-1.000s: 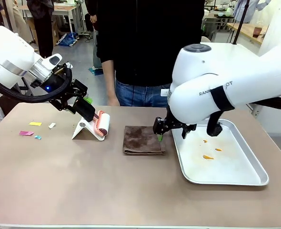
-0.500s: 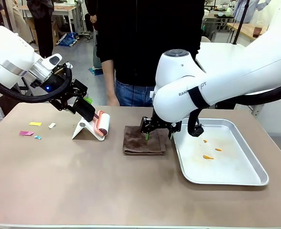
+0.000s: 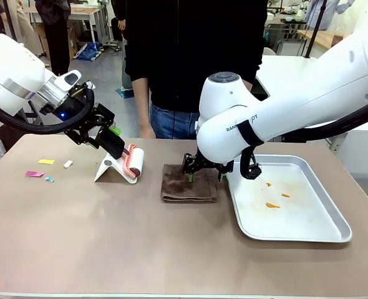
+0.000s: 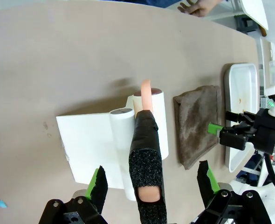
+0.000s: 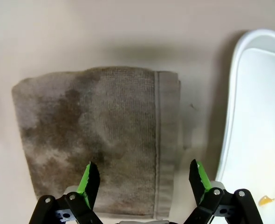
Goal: Clean the surface of the table.
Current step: Hold the Lint Roller with your left hand and the towel with your right hand.
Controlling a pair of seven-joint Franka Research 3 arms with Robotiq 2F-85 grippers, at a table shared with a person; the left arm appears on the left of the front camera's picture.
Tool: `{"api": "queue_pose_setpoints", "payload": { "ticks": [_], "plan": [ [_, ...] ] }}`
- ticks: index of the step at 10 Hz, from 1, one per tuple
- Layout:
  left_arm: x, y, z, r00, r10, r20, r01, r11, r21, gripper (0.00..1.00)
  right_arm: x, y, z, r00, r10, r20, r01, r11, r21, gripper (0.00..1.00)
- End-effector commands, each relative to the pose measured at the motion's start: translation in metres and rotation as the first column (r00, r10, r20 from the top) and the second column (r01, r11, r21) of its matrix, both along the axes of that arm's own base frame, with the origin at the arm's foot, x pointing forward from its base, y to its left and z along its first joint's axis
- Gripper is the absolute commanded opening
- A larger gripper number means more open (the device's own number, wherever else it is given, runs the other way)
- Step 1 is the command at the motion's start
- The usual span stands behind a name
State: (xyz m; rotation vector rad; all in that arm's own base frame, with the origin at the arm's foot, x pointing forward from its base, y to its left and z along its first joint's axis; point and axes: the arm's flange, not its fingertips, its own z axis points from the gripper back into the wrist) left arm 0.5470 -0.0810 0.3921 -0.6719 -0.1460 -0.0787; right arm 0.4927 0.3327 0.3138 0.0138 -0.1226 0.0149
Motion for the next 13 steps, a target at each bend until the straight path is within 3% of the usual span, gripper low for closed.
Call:
{"api": "queue_pose_setpoints", "payload": {
  "ticks": [1,9,10,11,12,13],
  "plan": [
    [-0.0004,-0.0008,0.0016,1.000,0.003,0.008,-0.003,1.000,0.000,1.00,0.0095,0.0108,-0.0108,0.999,-0.044,0.026,0.045,0.999,-0.031,1.00],
    [0.0000,0.0001,0.0000,1.000,0.000,0.000,0.000,1.000,0.000,1.00,0.0129,0.0089,-0.0140,0.998,-0.061,-0.001,0.061,0.997,-0.047,1.00],
    [-0.0009,-0.0003,-0.0001,0.999,-0.021,0.027,0.021,1.000,0.003,0.57,0.0132,0.0086,-0.0142,0.998,-0.065,0.003,0.065,0.996,-0.061,0.44],
    [-0.0010,-0.0001,-0.0002,1.000,-0.021,0.023,0.021,1.000,0.004,0.40,0.0135,0.0083,-0.0137,0.998,-0.068,-0.001,0.068,0.996,-0.056,0.40],
    [-0.0010,0.0002,-0.0002,1.000,-0.023,0.021,0.023,1.000,0.002,0.00,0.0136,0.0079,-0.0138,0.997,-0.072,-0.003,0.072,0.996,-0.052,0.00],
    [-0.0008,0.0006,-0.0008,0.999,-0.027,0.017,0.027,1.000,0.004,0.00,0.0139,0.0078,-0.0147,0.997,-0.073,-0.005,0.073,0.996,-0.049,0.00]
  ]
}}
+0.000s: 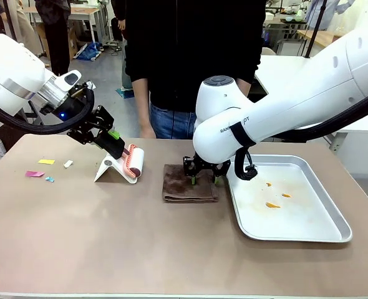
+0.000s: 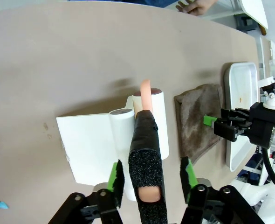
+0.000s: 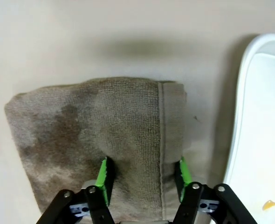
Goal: Clean the surface of the table.
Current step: Hold the Lint Roller with your left hand and the towel with your right hand.
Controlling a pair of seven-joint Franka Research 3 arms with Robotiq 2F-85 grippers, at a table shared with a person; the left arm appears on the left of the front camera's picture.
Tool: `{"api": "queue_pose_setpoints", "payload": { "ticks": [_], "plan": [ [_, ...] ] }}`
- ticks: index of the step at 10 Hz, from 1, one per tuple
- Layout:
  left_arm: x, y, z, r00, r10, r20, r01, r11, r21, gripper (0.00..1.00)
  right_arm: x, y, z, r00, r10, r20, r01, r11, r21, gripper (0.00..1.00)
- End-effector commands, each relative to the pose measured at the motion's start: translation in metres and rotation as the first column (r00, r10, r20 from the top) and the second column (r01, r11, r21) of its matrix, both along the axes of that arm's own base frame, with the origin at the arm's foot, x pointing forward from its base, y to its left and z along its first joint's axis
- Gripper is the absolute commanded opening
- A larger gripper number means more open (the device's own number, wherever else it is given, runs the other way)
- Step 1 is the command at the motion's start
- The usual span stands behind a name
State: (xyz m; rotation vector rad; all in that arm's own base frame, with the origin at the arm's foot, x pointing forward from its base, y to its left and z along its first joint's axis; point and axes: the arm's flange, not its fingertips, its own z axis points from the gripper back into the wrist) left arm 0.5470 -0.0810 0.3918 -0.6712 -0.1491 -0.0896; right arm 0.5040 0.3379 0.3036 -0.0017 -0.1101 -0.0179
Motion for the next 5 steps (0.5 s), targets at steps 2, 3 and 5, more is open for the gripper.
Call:
{"api": "queue_pose_setpoints", "payload": {
  "ticks": [2,3,5],
  "plan": [
    [-0.0005,0.0010,0.0000,1.000,-0.015,0.013,0.015,1.000,0.000,0.13,0.0027,0.0030,-0.0062,0.999,-0.037,0.001,0.037,0.999,-0.033,0.14],
    [-0.0003,0.0012,0.0002,1.000,-0.012,0.015,0.012,1.000,0.000,0.04,0.0026,0.0031,-0.0061,0.999,-0.035,-0.001,0.035,0.999,-0.030,0.05],
    [-0.0009,0.0015,0.0008,1.000,-0.009,0.019,0.009,1.000,-0.001,0.00,0.0034,0.0031,-0.0067,0.999,-0.033,-0.005,0.033,0.999,-0.030,0.00]
  ]
}}
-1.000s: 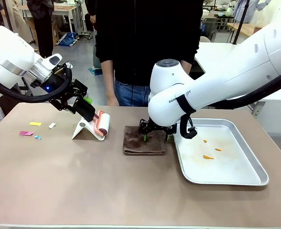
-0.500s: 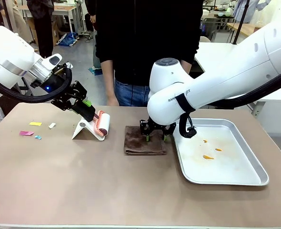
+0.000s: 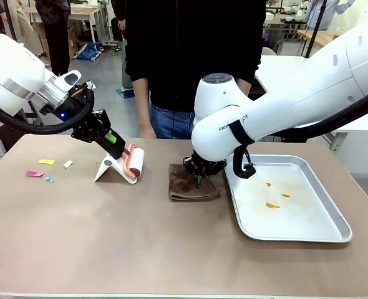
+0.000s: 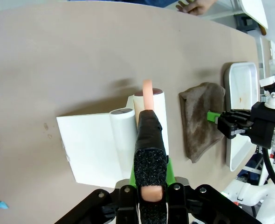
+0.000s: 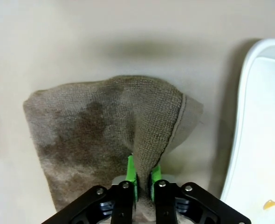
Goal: Clean the surface of the table.
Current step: Hold the Lint Roller with your left hand and the towel with your right hand.
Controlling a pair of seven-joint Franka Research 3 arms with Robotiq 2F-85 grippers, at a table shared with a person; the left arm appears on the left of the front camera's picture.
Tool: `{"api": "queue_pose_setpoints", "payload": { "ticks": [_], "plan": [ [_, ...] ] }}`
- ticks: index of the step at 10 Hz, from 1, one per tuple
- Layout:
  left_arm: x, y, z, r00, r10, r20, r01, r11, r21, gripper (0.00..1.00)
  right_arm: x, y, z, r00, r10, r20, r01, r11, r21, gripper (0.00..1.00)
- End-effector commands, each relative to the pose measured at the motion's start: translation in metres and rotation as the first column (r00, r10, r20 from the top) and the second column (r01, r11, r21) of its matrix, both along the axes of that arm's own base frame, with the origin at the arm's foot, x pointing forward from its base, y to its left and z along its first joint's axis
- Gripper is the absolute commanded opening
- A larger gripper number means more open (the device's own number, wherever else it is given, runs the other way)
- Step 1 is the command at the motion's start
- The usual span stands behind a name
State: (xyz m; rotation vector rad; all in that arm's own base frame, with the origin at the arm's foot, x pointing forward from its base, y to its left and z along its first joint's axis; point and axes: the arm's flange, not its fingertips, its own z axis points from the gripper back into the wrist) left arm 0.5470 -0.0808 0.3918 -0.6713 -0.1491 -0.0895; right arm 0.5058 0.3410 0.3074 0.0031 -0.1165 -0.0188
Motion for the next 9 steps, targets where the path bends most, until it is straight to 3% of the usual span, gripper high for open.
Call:
{"api": "queue_pose_setpoints", "payload": {
  "ticks": [1,5,7,9],
  "plan": [
    [-0.001,0.001,0.002,1.000,-0.008,0.025,0.008,1.000,-0.003,0.00,0.002,0.000,-0.011,0.999,-0.031,-0.013,0.031,0.999,-0.036,0.00],
    [-0.006,0.003,0.012,0.999,-0.006,0.050,0.007,1.000,-0.024,0.00,0.003,-0.004,-0.009,1.000,-0.026,-0.002,0.026,0.999,-0.020,0.00],
    [-0.023,0.007,0.035,0.994,-0.006,0.106,0.015,0.996,-0.087,0.00,-0.002,-0.027,0.019,1.000,0.009,0.012,-0.010,0.994,0.108,0.00],
    [-0.052,0.017,0.067,0.988,-0.017,0.151,0.043,0.985,-0.169,0.00,-0.019,-0.063,0.049,0.998,0.059,0.035,-0.067,0.953,0.295,0.00]
  ]
}}
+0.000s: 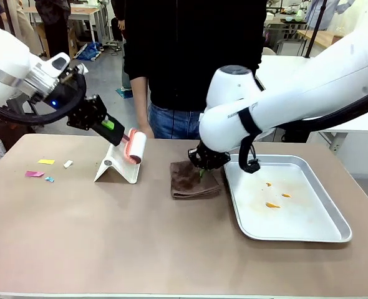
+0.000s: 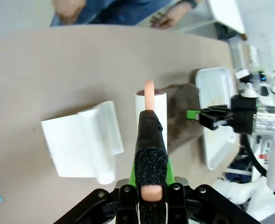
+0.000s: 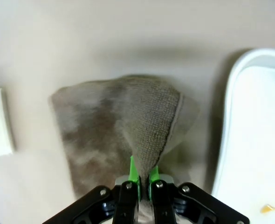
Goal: Clean the surface of the table.
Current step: Hold the Lint Roller with your left hand and the towel with your right hand.
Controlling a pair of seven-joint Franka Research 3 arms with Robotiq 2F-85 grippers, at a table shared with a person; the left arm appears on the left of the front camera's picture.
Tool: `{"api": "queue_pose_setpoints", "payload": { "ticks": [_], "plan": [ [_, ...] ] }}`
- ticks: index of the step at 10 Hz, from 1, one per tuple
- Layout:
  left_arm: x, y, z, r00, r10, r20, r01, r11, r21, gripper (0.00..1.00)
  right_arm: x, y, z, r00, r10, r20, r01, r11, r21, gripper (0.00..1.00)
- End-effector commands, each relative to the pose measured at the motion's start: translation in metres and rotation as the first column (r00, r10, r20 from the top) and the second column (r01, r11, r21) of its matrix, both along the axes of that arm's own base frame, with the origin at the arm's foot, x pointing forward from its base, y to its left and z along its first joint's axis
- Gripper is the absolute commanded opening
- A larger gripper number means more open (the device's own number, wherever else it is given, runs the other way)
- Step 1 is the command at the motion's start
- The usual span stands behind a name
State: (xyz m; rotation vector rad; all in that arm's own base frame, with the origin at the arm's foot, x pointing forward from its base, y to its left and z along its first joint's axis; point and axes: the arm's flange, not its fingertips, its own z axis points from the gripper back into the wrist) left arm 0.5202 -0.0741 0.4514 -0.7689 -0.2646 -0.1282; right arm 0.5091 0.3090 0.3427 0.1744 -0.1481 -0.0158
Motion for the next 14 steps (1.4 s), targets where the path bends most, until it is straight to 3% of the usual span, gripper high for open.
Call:
{"api": "queue_pose_setpoints", "payload": {
  "ticks": [1,3,4,5,7,8,9,11,14],
  "plan": [
    [-0.043,0.018,0.022,0.995,-0.067,0.080,0.076,0.989,-0.124,0.00,-0.039,-0.055,0.026,0.998,0.069,0.003,-0.067,0.961,0.266,0.00],
    [-0.074,0.036,0.037,0.985,-0.108,0.132,0.133,0.971,-0.201,0.00,-0.074,-0.083,0.033,0.961,0.274,0.045,-0.260,0.833,0.489,0.01],
    [-0.090,0.047,0.043,0.979,-0.134,0.154,0.171,0.950,-0.262,0.00,-0.090,-0.096,0.034,0.923,0.372,0.098,-0.357,0.730,0.583,0.01],
    [-0.106,0.064,0.046,0.984,-0.085,0.155,0.130,0.943,-0.308,0.00,-0.108,-0.115,0.033,0.898,0.408,0.164,-0.403,0.614,0.678,0.01],
    [-0.139,0.105,0.050,0.997,0.025,0.080,0.011,0.908,-0.420,0.00,-0.137,-0.159,0.033,0.894,0.378,0.241,-0.407,0.455,0.792,0.01],
    [-0.151,0.125,0.049,0.988,0.157,-0.003,-0.139,0.869,-0.475,0.00,-0.146,-0.181,0.030,0.913,0.336,0.232,-0.364,0.414,0.834,0.01],
    [-0.164,0.151,0.047,0.986,0.154,-0.062,-0.163,0.822,-0.545,0.00,-0.154,-0.205,0.029,0.924,0.310,0.225,-0.332,0.357,0.873,0.01],
    [-0.180,0.200,0.037,0.990,0.105,-0.099,-0.144,0.750,-0.646,0.00,-0.164,-0.250,0.026,0.945,0.254,0.206,-0.276,0.280,0.919,0.01],
    [-0.181,0.266,0.004,0.990,-0.089,-0.111,-0.001,0.778,-0.629,0.00,-0.175,-0.318,0.017,0.978,0.127,0.163,-0.190,0.245,0.951,0.01]
  ]
}}
